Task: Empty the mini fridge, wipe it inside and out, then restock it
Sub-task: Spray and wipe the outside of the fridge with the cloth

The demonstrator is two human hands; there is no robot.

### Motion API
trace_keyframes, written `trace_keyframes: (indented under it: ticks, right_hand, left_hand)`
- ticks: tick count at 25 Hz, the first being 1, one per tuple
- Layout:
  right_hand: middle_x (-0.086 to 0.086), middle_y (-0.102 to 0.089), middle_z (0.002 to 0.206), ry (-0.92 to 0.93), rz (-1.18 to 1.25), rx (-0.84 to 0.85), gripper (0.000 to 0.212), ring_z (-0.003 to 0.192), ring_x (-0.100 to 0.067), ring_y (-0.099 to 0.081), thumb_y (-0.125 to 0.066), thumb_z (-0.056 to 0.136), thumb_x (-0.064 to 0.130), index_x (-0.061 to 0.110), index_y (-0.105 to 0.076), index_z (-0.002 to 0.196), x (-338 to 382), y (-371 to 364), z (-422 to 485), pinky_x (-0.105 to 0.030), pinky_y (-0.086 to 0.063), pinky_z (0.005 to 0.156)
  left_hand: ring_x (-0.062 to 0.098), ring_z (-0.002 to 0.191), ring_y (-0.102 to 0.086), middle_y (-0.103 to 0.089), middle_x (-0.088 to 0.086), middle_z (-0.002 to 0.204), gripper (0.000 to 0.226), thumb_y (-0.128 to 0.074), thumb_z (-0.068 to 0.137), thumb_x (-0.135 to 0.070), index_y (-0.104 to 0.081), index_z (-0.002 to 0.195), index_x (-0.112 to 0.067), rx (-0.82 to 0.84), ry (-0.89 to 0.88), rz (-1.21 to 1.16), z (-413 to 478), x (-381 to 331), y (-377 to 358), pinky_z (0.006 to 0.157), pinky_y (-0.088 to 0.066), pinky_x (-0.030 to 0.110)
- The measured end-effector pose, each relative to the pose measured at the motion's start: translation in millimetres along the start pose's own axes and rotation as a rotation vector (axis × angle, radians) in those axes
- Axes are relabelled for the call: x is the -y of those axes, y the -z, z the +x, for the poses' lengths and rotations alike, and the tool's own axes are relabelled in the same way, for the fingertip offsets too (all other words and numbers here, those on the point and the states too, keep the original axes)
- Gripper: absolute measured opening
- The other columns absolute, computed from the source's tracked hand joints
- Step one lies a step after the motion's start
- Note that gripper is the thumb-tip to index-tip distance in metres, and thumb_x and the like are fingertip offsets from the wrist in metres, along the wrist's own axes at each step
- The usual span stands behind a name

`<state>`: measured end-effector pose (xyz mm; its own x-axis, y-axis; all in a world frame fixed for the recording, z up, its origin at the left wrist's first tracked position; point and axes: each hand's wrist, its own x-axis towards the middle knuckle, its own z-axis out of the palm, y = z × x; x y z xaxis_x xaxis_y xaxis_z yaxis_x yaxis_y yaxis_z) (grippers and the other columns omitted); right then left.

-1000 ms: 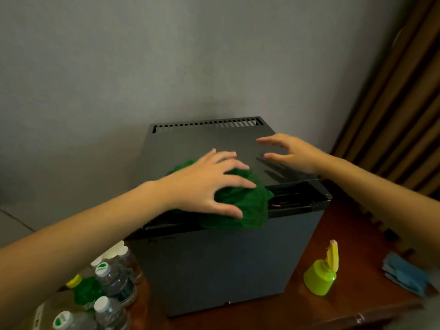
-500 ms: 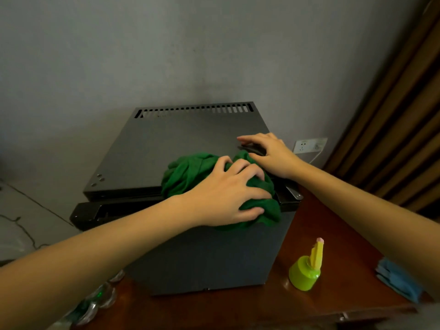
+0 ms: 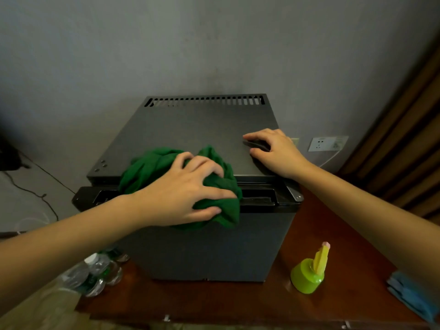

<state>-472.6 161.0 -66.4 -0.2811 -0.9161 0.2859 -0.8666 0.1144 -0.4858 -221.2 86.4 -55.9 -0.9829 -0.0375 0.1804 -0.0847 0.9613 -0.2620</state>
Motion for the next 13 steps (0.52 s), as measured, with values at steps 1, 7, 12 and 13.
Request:
trace_keyframes:
  ticks: [1, 7, 12, 13]
  right_hand:
    - [0.002, -0.057, 0.128, 0.002, -0.008, 0.000, 0.036, 0.122, -0.022, -0.042, -0.057, 0.091, 0.026, 0.029, -0.058, 0.127, 0.6, -0.3, -0.1, -0.043, -0.032, 0.106]
    - [0.003, -0.058, 0.123, 0.012, 0.023, 0.017, 0.030, 0.120, -0.022, -0.043, -0.055, 0.090, 0.023, 0.031, -0.064, 0.117, -0.1, 1.4, -1.1, -0.045, -0.032, 0.105]
    - [0.005, -0.057, 0.126, 0.018, 0.001, 0.031, 0.030, 0.120, -0.020, -0.043, -0.057, 0.092, 0.024, 0.033, -0.063, 0.119, 1.2, 2.8, -2.8, -0.042, -0.032, 0.106]
    - [0.006, -0.057, 0.127, 0.019, -0.002, 0.033, 0.030, 0.121, -0.019, -0.042, -0.056, 0.092, 0.024, 0.033, -0.063, 0.120, 2.0, 3.2, -3.1, -0.041, -0.032, 0.106]
  left_hand:
    - [0.021, 0.122, -0.036, -0.044, 0.000, 0.126, 0.040, -0.037, 0.091, -0.056, -0.052, 0.126, -0.044, -0.011, -0.032, 0.012, 13.6, -10.0, -0.8, 0.101, -0.029, 0.052]
    - [0.021, 0.125, -0.037, -0.045, 0.001, 0.132, 0.039, -0.045, 0.091, -0.054, -0.058, 0.123, -0.036, -0.021, -0.094, 0.001, 51.7, -32.7, -4.1, 0.106, -0.022, 0.052]
    - [0.019, 0.125, -0.038, -0.046, 0.000, 0.131, 0.042, -0.040, 0.090, -0.057, -0.051, 0.127, -0.040, -0.008, 0.027, 0.012, -16.4, 9.4, -3.6, 0.107, -0.019, 0.043]
    - [0.020, 0.124, -0.039, -0.047, 0.000, 0.131, 0.043, -0.037, 0.091, -0.057, -0.049, 0.129, -0.040, -0.012, 0.065, 0.010, -36.3, 21.8, -4.1, 0.107, -0.019, 0.043]
